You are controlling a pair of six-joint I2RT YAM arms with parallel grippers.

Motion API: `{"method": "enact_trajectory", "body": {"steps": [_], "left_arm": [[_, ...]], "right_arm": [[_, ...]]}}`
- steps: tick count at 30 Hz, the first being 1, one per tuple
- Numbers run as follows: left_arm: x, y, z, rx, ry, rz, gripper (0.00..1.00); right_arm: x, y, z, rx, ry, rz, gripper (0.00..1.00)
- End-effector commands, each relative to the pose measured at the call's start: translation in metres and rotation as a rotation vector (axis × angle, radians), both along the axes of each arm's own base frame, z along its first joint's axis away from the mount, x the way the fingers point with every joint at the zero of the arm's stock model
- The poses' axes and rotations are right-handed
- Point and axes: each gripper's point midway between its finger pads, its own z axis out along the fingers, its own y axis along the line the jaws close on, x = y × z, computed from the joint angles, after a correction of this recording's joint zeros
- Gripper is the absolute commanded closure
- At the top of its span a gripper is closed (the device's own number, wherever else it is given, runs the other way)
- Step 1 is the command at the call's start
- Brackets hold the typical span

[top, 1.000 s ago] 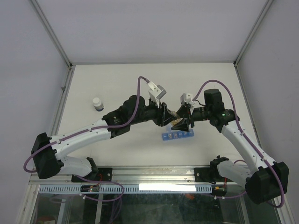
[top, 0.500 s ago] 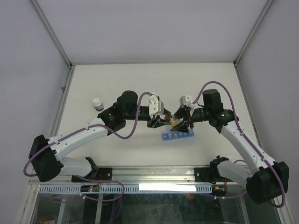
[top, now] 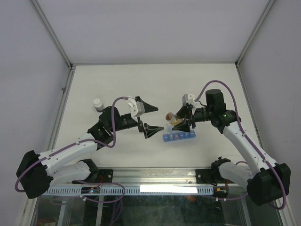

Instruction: Sort the pills into containers

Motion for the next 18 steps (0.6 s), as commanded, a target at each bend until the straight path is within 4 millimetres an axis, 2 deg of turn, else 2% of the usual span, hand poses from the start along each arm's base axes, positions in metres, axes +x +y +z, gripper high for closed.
{"method": "enact_trajectory", "body": {"steps": [1, 4, 6, 8, 12, 18], "left_arm": [[-0.002, 0.017, 0.069, -0.299, 0.156, 0.081, 0.01], [-0.004, 0.017, 0.07, -0.346, 0.322, 0.085, 0.02], [-0.002, 0.014, 0.067, -0.343, 0.437, 0.104, 0.13], [0.002, 0.01, 0.063, -0.309, 0.504, 0.161, 0.19], [0.005, -0.001, 0.057, -0.224, 0.491, 0.315, 0.19], [0.01, -0.018, 0.051, -0.16, 0.494, 0.353, 0.19]], "right_arm": [[0.006, 0.002, 0.014, 0.027, -0.05, 0.001, 1.0], [0.006, 0.002, 0.015, 0.027, -0.051, 0.0, 1.0], [0.006, 0.002, 0.015, 0.027, -0.051, -0.002, 1.0], [0.006, 0.002, 0.015, 0.027, -0.05, -0.002, 1.0], [0.006, 0.002, 0.015, 0.028, -0.051, -0.002, 1.0], [0.006, 0.002, 0.015, 0.028, -0.053, -0.002, 1.0]]}}
